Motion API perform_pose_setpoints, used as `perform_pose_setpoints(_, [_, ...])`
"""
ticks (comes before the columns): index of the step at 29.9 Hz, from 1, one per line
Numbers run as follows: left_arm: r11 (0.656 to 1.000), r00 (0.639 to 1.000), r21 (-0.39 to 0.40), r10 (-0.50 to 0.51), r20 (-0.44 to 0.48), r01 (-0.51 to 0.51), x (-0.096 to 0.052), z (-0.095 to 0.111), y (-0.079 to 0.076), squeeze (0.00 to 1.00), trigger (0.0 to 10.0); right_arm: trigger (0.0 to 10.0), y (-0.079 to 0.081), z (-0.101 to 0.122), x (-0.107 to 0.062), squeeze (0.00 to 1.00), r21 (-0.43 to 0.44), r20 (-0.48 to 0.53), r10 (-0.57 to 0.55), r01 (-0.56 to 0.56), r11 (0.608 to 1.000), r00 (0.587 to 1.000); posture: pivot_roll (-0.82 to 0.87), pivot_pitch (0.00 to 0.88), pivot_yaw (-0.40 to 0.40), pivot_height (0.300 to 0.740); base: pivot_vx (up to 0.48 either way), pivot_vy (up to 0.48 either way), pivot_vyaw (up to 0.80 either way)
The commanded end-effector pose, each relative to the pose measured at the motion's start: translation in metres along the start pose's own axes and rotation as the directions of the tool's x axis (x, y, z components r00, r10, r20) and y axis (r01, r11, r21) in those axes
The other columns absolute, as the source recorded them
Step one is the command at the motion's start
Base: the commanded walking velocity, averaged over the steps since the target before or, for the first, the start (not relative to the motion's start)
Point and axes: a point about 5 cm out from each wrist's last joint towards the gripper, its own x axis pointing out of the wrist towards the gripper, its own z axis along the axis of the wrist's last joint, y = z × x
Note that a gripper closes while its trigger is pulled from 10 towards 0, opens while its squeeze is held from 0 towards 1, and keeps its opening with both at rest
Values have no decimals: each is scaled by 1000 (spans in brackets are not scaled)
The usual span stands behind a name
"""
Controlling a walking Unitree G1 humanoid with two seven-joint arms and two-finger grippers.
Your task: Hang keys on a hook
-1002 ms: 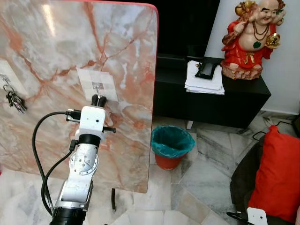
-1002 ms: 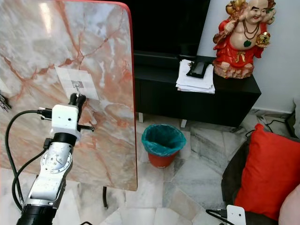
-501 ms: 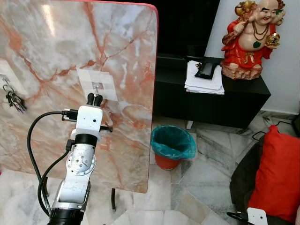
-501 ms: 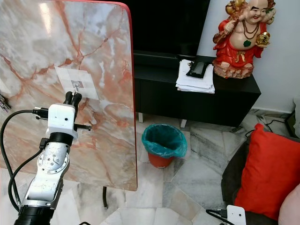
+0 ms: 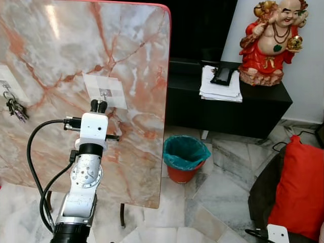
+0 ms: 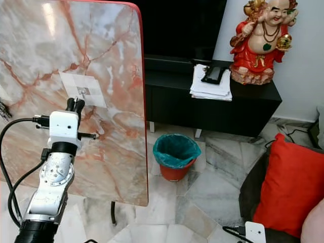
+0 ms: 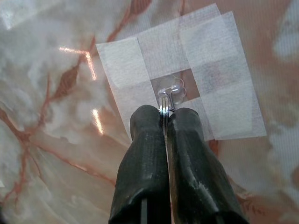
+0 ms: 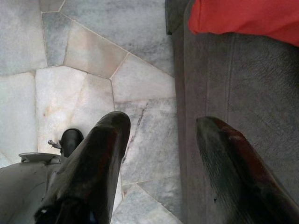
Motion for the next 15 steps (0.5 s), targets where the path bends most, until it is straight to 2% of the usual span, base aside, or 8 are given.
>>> perform_pose_setpoints(1, [1000, 1000, 0, -15, -22, 15, 1, -3, -1, 0, 10000, 10000, -4, -2, 0, 0, 0, -2, -10, 10, 1000, 1000, 46, 50, -55, 740, 0, 0, 0])
perform_pose_setpoints(15, [1000, 998, -6, -28, -56, 28, -3, -9, -3, 0, 10000, 10000, -4, -1, 0, 0, -2, -2, -9, 9, 1000, 1000, 48, 51, -55, 740, 0, 0, 0])
